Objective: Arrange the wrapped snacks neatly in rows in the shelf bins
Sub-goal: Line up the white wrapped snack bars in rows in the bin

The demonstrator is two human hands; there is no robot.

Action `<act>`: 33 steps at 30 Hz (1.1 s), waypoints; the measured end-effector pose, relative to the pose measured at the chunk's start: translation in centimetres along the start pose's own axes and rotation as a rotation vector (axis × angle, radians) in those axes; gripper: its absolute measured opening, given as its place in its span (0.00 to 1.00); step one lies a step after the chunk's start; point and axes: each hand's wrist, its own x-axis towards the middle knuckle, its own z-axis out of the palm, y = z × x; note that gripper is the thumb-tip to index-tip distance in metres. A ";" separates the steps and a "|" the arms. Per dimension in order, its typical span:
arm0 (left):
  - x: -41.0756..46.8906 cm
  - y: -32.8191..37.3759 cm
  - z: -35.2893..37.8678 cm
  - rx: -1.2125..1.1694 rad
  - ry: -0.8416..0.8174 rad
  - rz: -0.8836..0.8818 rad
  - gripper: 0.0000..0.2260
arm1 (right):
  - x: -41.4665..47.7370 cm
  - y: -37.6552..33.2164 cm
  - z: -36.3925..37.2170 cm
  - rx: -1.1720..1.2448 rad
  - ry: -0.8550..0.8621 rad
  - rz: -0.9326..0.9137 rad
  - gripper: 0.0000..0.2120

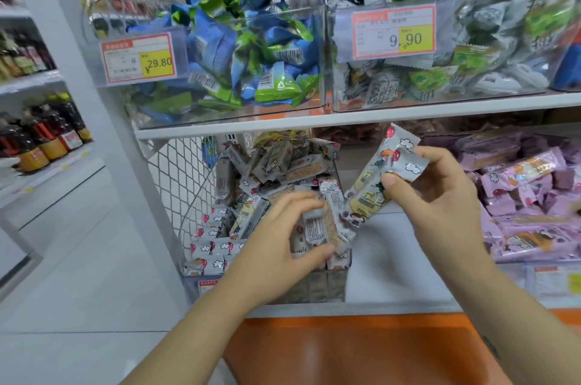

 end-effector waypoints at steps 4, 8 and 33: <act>-1.1 -0.1 -1.5 -0.102 0.054 -0.055 0.28 | -1.0 -0.7 1.8 0.029 -0.058 0.001 0.14; -1.8 -0.3 -3.7 -0.295 0.102 -0.084 0.34 | -1.3 -2.0 5.1 0.122 -0.256 0.019 0.11; -7.3 -6.9 -11.0 -0.290 0.529 -0.284 0.30 | 7.4 7.9 19.2 -1.322 -1.353 -0.608 0.16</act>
